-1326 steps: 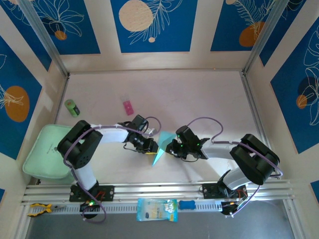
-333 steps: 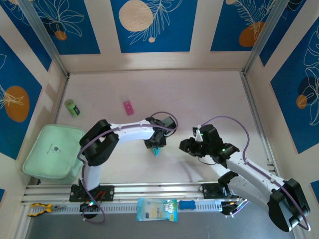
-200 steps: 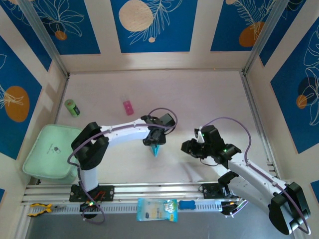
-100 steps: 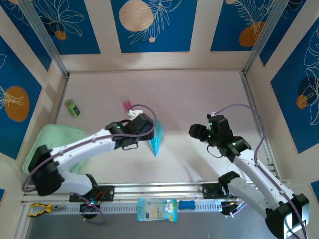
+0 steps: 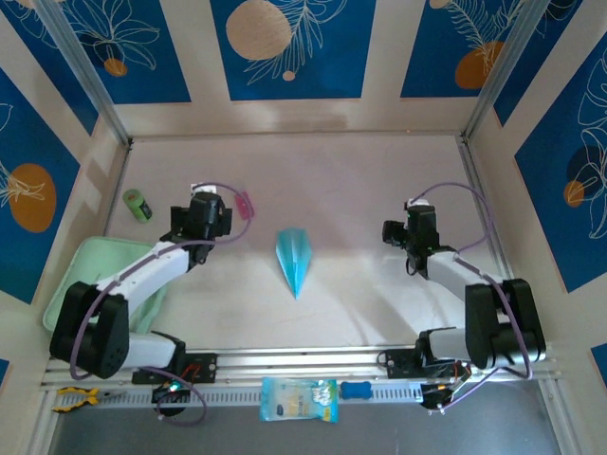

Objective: Fold a paper plane with a square sheet of paper (pick it up from the middle)
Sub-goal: Reset both arms

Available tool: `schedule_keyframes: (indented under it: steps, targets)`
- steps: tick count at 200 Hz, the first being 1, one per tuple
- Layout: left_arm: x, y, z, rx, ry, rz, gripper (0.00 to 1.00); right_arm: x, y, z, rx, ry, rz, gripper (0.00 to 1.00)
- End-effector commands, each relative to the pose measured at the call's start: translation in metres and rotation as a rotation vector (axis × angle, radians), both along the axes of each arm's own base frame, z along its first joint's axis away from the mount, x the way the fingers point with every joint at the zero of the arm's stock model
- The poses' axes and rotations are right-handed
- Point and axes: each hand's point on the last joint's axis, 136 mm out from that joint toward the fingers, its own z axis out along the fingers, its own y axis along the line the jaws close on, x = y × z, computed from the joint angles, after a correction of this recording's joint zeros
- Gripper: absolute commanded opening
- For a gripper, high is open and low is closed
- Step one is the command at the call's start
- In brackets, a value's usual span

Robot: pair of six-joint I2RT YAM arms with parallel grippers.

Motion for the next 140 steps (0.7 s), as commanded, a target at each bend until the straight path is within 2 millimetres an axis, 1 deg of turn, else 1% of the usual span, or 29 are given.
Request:
schedule_keyframes:
  steps: [1, 11, 22, 36, 44, 56, 64, 69, 72, 76, 84, 85, 88, 90, 98, 105, 108, 113, 119, 125, 140]
  targets:
    - [0.020, 0.007, -0.005, 0.042, -0.063, -0.091, 1.00, 0.035, 0.028, 0.046, 0.019, -0.270, 0.191, 0.75]
    - [0.020, 0.011, -0.016, 0.031, -0.051, -0.094, 0.99, 0.038, 0.033, 0.048, 0.017, -0.285, 0.222, 0.76]
    - [0.021, 0.014, -0.021, 0.020, -0.088, -0.101, 1.00, 0.039, 0.035, 0.048, 0.021, -0.285, 0.250, 0.75]
    - [0.026, 0.011, -0.020, -0.042, -0.168, -0.129, 1.00, 0.037, 0.037, 0.050, 0.025, -0.307, 0.279, 0.75]
    - [0.029, 0.011, -0.023, -0.049, -0.169, -0.145, 1.00, 0.035, 0.037, 0.050, 0.023, -0.346, 0.295, 0.75]
    - [0.032, 0.020, -0.025, -0.061, -0.175, -0.123, 0.99, 0.033, 0.027, 0.042, 0.023, -0.400, 0.254, 0.76]
    - [0.034, 0.024, -0.026, -0.103, -0.203, -0.127, 0.99, 0.032, 0.022, 0.035, 0.043, -0.415, 0.233, 0.77]
    - [0.034, 0.026, -0.030, -0.142, -0.199, -0.133, 0.99, 0.035, 0.020, 0.037, 0.050, -0.437, 0.223, 0.77]
    - [0.033, 0.028, -0.032, -0.162, -0.200, -0.137, 0.99, 0.036, 0.019, 0.035, 0.048, -0.431, 0.218, 0.77]
    - [0.035, 0.029, -0.032, -0.177, -0.216, -0.148, 0.99, 0.037, 0.020, 0.034, 0.048, -0.406, 0.219, 0.77]
    - [0.033, 0.029, -0.034, -0.204, -0.202, -0.160, 1.00, 0.041, 0.018, 0.031, 0.048, -0.350, 0.212, 0.77]
    - [0.032, 0.028, -0.034, -0.205, -0.202, -0.162, 1.00, 0.042, 0.018, 0.031, 0.049, -0.349, 0.207, 0.80]
    - [0.032, 0.027, -0.033, -0.211, -0.210, -0.172, 1.00, 0.045, 0.014, 0.030, 0.050, -0.348, 0.191, 0.96]
    - [0.032, 0.025, -0.033, -0.213, -0.214, -0.183, 1.00, 0.046, 0.012, 0.030, 0.055, -0.349, 0.178, 1.00]
    - [0.030, 0.017, -0.034, -0.221, -0.226, -0.236, 1.00, 0.047, 0.006, 0.028, 0.086, -0.331, 0.155, 0.99]
    - [0.027, 0.016, -0.037, -0.220, -0.242, -0.249, 1.00, 0.045, 0.005, 0.029, 0.092, -0.325, 0.158, 0.99]
    - [0.026, 0.017, -0.039, -0.220, -0.257, -0.245, 1.00, 0.046, 0.005, 0.029, 0.086, -0.333, 0.156, 0.99]
    - [0.025, 0.020, -0.036, -0.214, -0.302, -0.234, 1.00, 0.047, 0.005, 0.029, 0.077, -0.341, 0.151, 0.99]
    - [0.023, 0.027, -0.039, -0.220, -0.281, -0.192, 1.00, 0.047, 0.004, 0.029, 0.070, -0.331, 0.143, 0.99]
    - [0.022, 0.028, -0.040, -0.219, -0.262, -0.186, 1.00, 0.046, 0.003, 0.029, 0.071, -0.334, 0.136, 0.99]
    - [0.024, 0.028, -0.038, -0.210, -0.286, -0.188, 1.00, 0.047, 0.002, 0.029, 0.062, -0.337, 0.125, 0.99]
